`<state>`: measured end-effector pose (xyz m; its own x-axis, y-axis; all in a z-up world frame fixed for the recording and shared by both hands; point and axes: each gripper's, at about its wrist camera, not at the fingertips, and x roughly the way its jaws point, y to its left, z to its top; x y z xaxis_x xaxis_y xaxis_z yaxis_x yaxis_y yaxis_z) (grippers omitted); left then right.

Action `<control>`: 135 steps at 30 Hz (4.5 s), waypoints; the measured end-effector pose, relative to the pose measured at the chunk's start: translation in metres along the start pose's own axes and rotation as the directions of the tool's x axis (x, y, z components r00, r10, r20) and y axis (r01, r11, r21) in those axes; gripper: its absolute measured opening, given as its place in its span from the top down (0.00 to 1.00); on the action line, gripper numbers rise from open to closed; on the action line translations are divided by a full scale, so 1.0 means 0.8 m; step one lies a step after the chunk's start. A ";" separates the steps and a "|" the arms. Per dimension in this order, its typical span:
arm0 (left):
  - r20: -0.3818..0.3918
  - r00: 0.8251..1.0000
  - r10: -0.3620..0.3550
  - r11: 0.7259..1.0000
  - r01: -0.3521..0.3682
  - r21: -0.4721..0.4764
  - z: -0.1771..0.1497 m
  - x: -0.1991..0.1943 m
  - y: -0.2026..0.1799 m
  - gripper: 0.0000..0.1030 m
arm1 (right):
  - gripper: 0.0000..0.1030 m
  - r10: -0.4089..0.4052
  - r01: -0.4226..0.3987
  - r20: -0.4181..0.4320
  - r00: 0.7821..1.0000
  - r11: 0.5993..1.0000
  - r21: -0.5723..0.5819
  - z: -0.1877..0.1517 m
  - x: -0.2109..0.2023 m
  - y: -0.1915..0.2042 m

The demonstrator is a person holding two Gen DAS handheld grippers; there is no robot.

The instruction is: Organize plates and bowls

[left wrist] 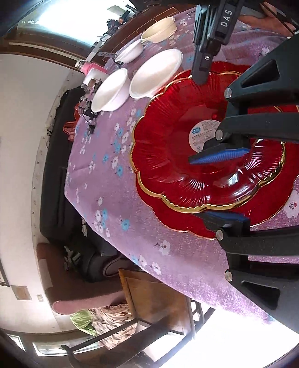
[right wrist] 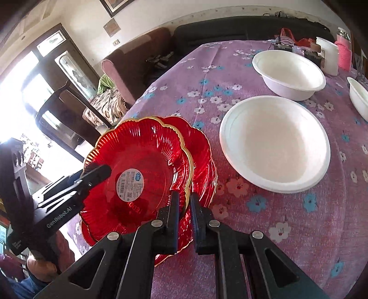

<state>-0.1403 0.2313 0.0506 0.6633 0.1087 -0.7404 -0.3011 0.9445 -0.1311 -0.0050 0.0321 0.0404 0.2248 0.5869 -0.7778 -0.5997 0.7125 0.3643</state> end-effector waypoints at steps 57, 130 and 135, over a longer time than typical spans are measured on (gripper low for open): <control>0.120 0.990 -0.079 0.978 0.054 0.203 0.004 -0.057 -0.104 0.38 | 0.86 -0.042 -0.010 0.195 0.980 0.967 0.255 -0.030 -0.125 -0.126; -0.396 0.910 -0.126 0.960 0.212 0.182 0.127 0.154 -0.191 0.64 | 0.64 0.057 -0.076 0.058 0.997 0.908 0.411 0.035 -0.060 -0.206; -0.404 0.904 -0.142 0.950 0.238 0.200 0.118 0.151 -0.211 0.85 | 0.88 0.023 -0.043 0.053 0.998 0.911 0.410 0.033 -0.051 -0.204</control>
<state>0.0554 0.1145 0.0452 0.3653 -0.1610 -0.9169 0.0089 0.9855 -0.1695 0.1040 -0.0979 0.0265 0.2511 0.6229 -0.7409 -0.2416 0.7816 0.5752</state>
